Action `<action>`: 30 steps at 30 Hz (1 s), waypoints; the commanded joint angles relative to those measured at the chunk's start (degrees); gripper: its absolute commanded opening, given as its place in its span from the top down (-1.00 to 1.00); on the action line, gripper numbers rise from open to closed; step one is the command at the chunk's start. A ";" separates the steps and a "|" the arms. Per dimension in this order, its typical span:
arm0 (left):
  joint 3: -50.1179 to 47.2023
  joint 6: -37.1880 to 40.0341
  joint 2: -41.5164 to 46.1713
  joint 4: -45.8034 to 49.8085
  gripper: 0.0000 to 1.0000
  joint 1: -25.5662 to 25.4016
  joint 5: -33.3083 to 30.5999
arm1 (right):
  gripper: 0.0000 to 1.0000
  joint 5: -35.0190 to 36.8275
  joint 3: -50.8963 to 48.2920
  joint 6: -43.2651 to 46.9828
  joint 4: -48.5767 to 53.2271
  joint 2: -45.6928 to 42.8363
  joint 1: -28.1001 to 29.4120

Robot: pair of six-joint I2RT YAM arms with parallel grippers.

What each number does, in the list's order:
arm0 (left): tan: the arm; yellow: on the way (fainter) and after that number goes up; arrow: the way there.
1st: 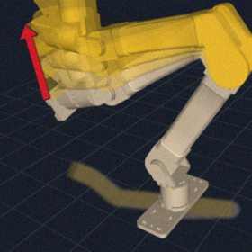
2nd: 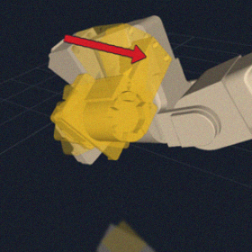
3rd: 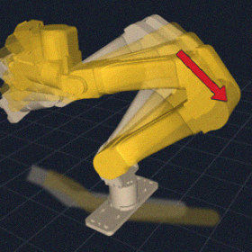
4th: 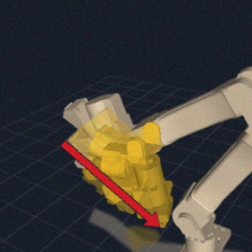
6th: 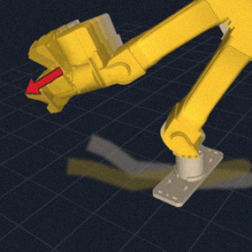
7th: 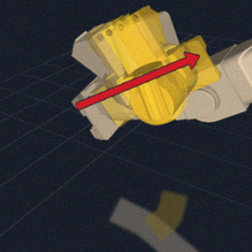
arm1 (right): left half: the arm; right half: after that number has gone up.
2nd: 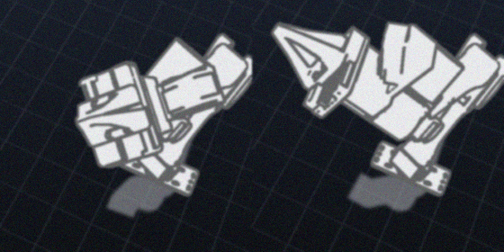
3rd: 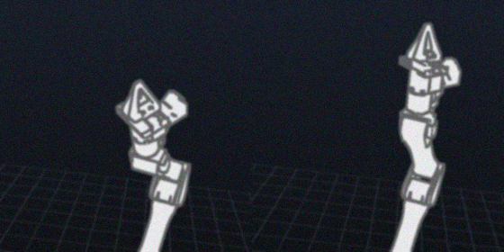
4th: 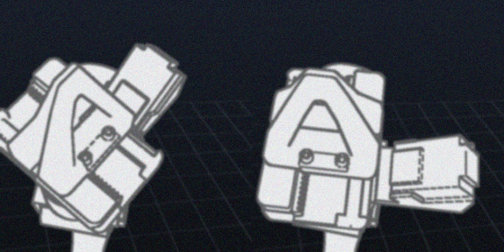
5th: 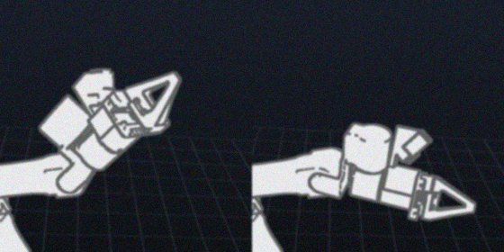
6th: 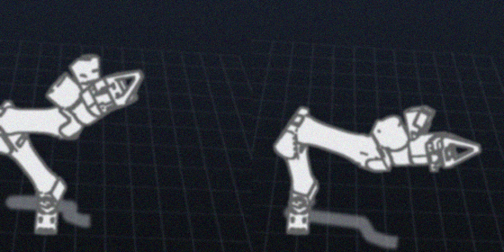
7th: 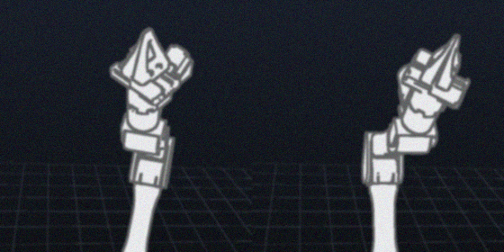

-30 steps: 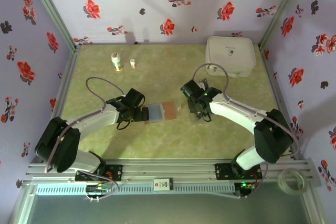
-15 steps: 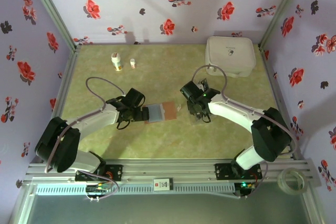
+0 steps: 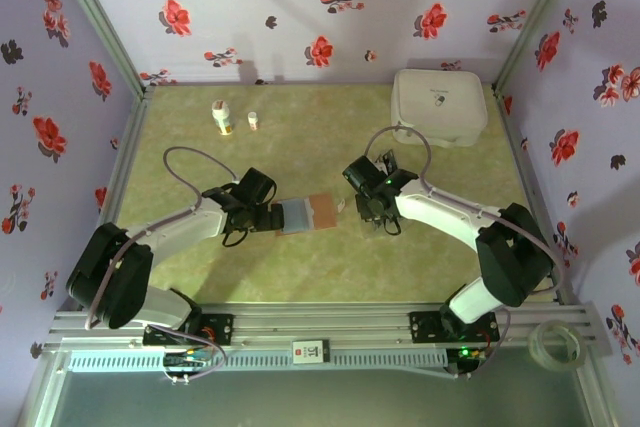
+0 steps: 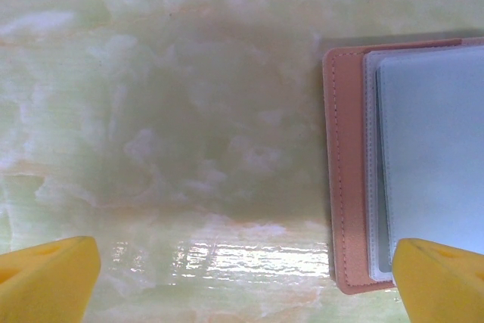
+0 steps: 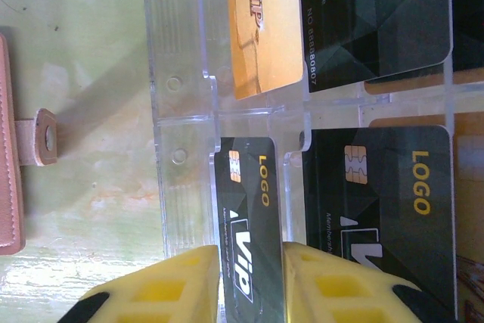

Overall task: Put the credit cards into the card holder
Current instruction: Pick up the credit card from the storage box.

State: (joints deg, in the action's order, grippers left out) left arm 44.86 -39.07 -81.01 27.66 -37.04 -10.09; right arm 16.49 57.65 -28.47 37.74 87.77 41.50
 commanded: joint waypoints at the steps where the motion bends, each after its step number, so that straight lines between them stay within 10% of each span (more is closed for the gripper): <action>1: 0.68 0.50 -0.13 0.32 -0.99 -0.23 -0.90 | 0.50 0.73 0.22 0.05 1.01 -0.67 -0.60; 30: 1.06 0.44 -0.64 -0.02 -0.99 -0.32 -0.37 | 0.96 -0.47 -0.03 0.72 0.61 -2.72 -1.77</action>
State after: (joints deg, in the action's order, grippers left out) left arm 44.86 -39.07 -81.06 27.64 -37.04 -10.09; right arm 16.23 57.65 -28.51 37.39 86.13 40.34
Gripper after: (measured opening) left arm 0.997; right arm 0.044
